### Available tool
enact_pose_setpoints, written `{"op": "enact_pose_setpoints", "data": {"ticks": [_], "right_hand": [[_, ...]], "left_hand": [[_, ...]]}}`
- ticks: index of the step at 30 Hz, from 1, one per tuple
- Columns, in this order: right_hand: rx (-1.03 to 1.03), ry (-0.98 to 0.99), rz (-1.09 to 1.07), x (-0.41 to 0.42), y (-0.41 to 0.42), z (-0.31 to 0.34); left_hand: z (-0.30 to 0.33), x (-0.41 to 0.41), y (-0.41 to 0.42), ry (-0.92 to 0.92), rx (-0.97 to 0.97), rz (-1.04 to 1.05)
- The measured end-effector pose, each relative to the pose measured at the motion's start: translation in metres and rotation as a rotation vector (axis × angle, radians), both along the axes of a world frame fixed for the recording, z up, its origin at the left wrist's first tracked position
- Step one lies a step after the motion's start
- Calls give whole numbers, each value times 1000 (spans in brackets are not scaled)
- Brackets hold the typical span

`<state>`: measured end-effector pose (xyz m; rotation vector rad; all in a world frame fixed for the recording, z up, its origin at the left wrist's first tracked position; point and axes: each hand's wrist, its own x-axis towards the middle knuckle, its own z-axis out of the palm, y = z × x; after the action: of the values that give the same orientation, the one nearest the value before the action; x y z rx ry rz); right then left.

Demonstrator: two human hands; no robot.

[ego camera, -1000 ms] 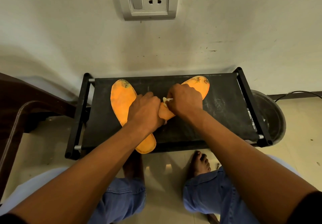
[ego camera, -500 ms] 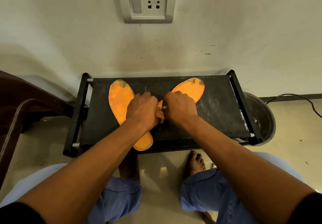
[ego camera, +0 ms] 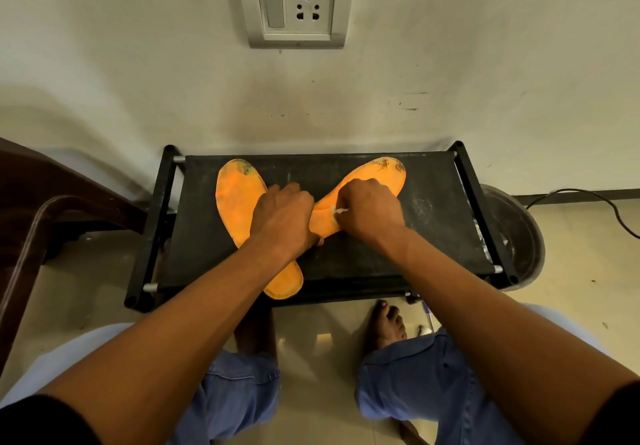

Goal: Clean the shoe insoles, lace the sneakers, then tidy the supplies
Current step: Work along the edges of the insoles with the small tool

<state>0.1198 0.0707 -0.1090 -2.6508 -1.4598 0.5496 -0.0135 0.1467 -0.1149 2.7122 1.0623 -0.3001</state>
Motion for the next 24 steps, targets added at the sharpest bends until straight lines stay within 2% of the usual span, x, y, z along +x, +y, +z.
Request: {"op": "enact_pose_setpoints", "data": {"ticks": [3, 7, 11, 16, 20, 24], "right_hand": [[-15, -57, 86, -8, -2, -2], [-27, -178, 55, -6, -6, -1], [-62, -231, -91, 16, -7, 5], [25, -218, -293, 55, -13, 9], [-5, -136, -187, 37, -5, 8], [-27, -44, 36, 5, 2, 1]], "left_hand": [[-1, 0, -1, -12, -12, 7], [-1, 0, 0, 0, -11, -2], [0, -2, 1, 4, -11, -16], [1, -2, 1, 0, -2, -34], [2, -1, 2, 9, -15, -30], [2, 1, 2, 18, -22, -26]]}}
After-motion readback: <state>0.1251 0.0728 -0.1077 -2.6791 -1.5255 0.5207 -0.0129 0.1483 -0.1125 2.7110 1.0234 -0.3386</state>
